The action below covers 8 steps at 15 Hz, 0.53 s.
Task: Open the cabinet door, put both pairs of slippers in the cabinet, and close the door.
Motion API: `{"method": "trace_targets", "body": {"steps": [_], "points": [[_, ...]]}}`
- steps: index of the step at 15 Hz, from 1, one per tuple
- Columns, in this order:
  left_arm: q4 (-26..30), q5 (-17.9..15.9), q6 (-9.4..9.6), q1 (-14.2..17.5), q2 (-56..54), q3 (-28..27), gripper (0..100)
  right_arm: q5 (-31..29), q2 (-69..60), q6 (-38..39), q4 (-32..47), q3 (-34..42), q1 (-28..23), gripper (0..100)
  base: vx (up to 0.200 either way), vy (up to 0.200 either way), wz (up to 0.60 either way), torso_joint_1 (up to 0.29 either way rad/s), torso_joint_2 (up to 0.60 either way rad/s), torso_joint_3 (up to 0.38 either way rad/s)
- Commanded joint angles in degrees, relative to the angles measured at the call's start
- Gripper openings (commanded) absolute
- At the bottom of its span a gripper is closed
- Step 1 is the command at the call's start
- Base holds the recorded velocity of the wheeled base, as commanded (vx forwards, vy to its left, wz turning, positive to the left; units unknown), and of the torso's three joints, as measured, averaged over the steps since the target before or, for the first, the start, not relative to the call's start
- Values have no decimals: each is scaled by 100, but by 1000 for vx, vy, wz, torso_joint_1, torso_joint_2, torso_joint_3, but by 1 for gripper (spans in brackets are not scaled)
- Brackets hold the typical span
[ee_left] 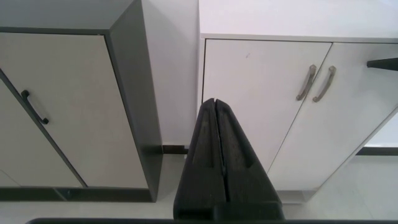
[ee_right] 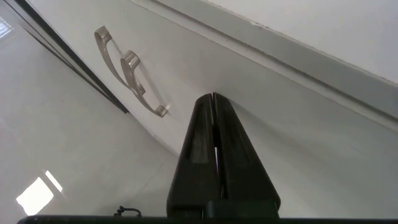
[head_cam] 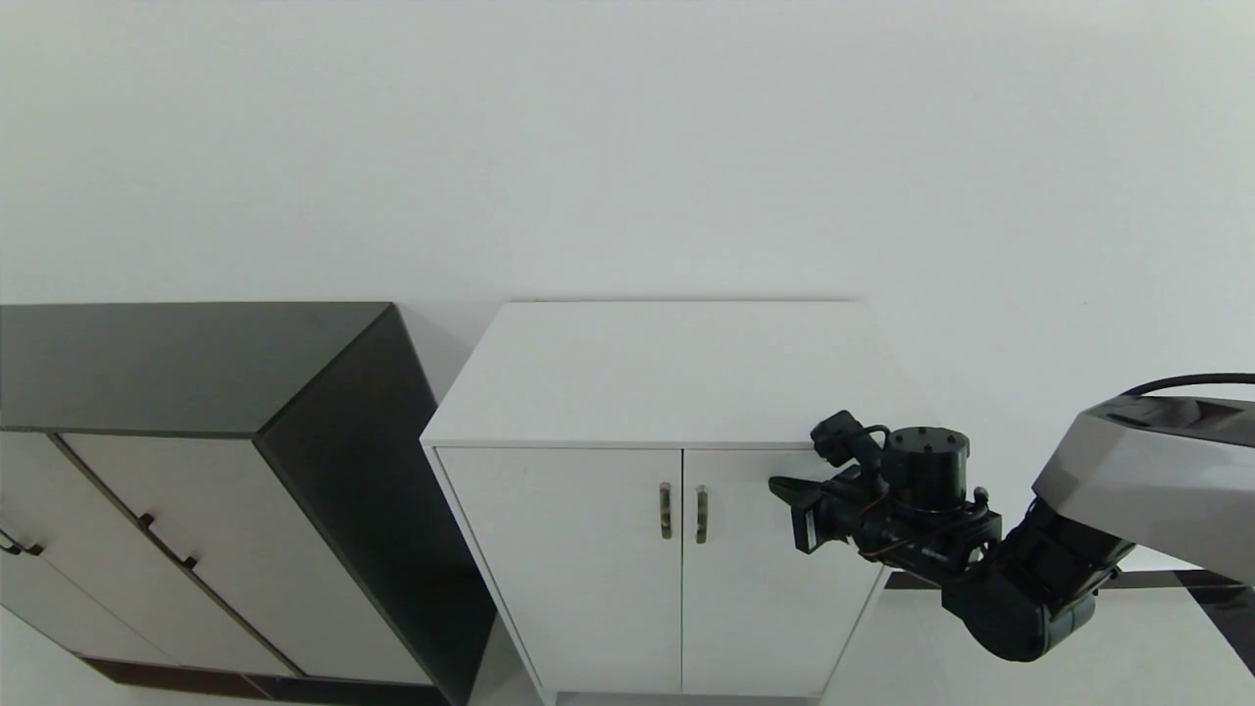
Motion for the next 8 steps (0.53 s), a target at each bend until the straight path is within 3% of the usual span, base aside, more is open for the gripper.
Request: {"method": "trace_targets", "body": {"steps": [1, 8], "points": [[0, 2, -2, 5, -2, 0, 0, -1, 18, -4, -2, -8, -11, 0, 0, 0, 0, 0, 0, 0], [0, 2, -2, -4, 6, 0, 0, -1, 18, -4, -2, -26, -28, 0, 0, 0, 0, 0, 0, 0]]}}
